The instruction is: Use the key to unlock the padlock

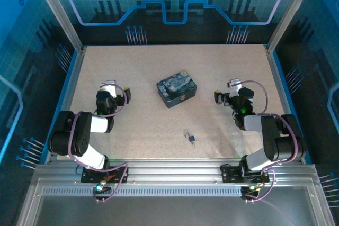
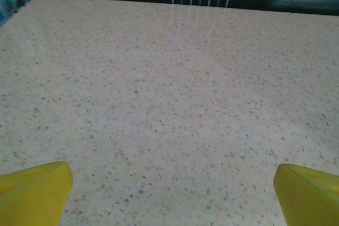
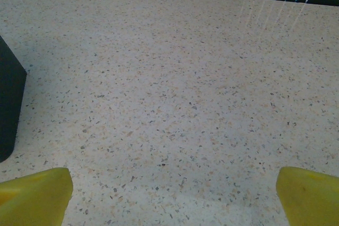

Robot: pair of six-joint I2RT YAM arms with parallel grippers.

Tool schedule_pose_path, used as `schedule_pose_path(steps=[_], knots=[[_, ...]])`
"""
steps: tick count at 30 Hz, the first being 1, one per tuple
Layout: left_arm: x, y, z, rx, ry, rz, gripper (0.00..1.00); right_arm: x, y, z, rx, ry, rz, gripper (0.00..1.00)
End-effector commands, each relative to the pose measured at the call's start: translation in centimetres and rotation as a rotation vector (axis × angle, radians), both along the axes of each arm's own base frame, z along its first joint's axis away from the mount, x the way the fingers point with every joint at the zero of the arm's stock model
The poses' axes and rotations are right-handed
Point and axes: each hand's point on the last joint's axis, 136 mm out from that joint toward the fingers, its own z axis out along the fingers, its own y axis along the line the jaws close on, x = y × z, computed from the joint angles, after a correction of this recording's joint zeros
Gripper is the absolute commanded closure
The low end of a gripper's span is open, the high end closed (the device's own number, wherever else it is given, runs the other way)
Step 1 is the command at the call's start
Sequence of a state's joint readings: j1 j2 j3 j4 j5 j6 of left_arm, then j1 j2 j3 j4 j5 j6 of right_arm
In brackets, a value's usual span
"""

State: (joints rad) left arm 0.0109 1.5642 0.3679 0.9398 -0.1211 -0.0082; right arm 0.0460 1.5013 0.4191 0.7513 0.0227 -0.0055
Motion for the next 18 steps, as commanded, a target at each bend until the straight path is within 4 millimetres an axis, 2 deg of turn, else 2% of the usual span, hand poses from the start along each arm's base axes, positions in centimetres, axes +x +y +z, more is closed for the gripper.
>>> schedule_pose_path(steps=[1,18], knots=[[0.17,-0.6,0.57,-0.034,-0.013,-0.033,0.01,0.39,0.34,0.47,-0.013,-0.015,0.009,0.0],[0.18,-0.74,0.57,-0.033,-0.014,-0.04,0.01,0.37,0.27,0.42,-0.011,-0.012,0.009,0.0]])
